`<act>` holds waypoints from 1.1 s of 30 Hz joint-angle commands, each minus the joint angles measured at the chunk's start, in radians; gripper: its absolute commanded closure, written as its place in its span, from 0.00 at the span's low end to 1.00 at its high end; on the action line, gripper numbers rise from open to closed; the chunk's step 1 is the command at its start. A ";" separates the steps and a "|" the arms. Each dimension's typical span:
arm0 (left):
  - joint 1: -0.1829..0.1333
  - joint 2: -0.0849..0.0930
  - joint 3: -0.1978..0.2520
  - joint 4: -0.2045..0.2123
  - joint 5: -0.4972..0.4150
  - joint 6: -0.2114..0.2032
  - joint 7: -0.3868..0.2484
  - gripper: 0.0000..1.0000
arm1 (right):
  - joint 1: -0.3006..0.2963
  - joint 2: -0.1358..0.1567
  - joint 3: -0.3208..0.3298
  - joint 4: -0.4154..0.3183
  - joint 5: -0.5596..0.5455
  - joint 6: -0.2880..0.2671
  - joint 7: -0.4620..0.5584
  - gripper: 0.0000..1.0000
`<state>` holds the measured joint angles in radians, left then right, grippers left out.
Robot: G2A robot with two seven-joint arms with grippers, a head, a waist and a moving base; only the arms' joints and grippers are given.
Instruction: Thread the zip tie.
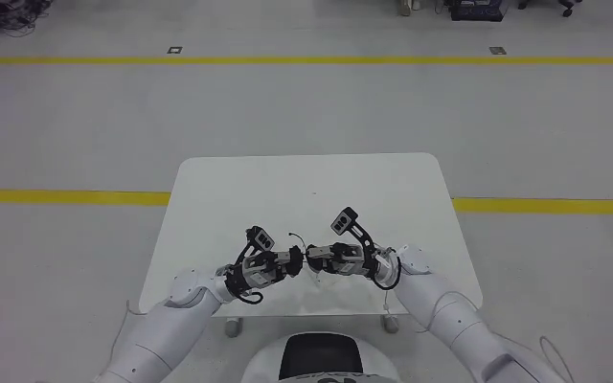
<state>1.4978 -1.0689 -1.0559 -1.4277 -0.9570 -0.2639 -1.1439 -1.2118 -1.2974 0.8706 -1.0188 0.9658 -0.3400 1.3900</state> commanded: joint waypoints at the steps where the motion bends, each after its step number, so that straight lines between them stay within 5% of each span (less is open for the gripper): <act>1: 0.001 0.000 0.000 -0.001 0.001 0.000 0.000 1.00 | -0.001 0.000 0.000 0.000 -0.001 0.000 0.000 0.95; 33: -0.004 0.001 0.005 0.002 0.007 0.005 0.007 1.00 | -0.020 0.008 0.053 0.003 -0.020 0.002 0.000 1.00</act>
<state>1.4937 -1.0680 -1.0516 -1.4255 -0.9504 -0.2587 -1.1369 -1.2308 -1.2895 0.9224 -1.0148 0.9451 -0.3387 1.3900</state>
